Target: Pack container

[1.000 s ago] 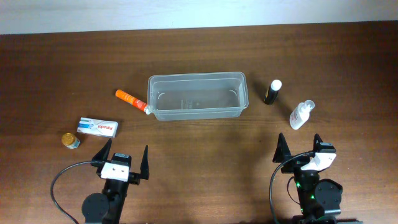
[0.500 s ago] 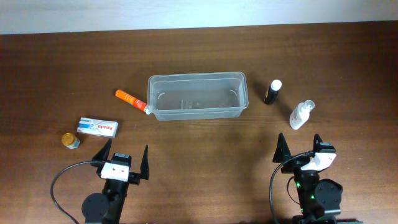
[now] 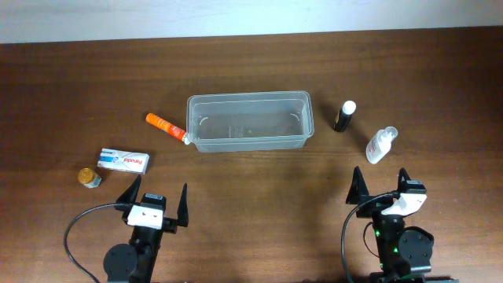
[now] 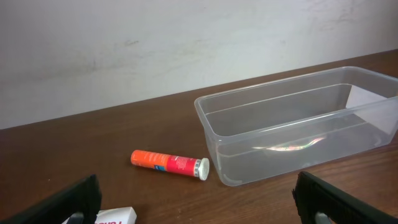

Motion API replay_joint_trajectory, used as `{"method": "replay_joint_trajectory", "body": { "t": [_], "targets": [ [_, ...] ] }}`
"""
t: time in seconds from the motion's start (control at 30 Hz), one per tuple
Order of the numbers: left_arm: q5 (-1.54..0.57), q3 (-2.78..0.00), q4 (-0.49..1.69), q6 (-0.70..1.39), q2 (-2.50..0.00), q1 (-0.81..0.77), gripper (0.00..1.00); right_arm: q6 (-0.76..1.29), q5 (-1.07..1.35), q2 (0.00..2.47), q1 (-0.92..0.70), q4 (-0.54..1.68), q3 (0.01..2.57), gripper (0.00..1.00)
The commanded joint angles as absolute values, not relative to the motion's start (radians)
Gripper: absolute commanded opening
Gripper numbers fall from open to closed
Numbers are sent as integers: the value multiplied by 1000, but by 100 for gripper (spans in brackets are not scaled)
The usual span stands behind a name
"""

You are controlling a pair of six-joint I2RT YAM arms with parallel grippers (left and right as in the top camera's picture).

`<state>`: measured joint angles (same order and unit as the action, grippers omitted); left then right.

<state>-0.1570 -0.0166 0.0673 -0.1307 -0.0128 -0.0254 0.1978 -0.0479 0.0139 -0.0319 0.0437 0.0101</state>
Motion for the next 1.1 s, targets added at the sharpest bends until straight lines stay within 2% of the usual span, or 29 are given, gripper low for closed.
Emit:
{"method": "replay_joint_trajectory", "body": {
  "t": [0.0, 0.17, 0.3, 0.47, 0.87, 1.07],
  "targets": [
    [-153, -9, 67, -129, -6, -21, 99, 187, -59, 6, -38, 21, 20, 98],
    [-153, -9, 67, -128, -6, -21, 99, 157, 14, 62, -38, 40, 124, 98],
    [-153, -9, 67, -128, -6, -21, 99, 150, 25, 215, -38, 96, 265, 98],
    [-153, -9, 67, -129, -6, -21, 99, 108, 93, 534, -38, 222, 538, 98],
    [-153, -9, 67, -128, -6, -21, 99, 109, 106, 1324, -38, 860, 1378, 98],
    [-153, -9, 67, -128, -6, -21, 99, 112, 177, 1526, -38, 888, 1487, 98]
  ]
}}
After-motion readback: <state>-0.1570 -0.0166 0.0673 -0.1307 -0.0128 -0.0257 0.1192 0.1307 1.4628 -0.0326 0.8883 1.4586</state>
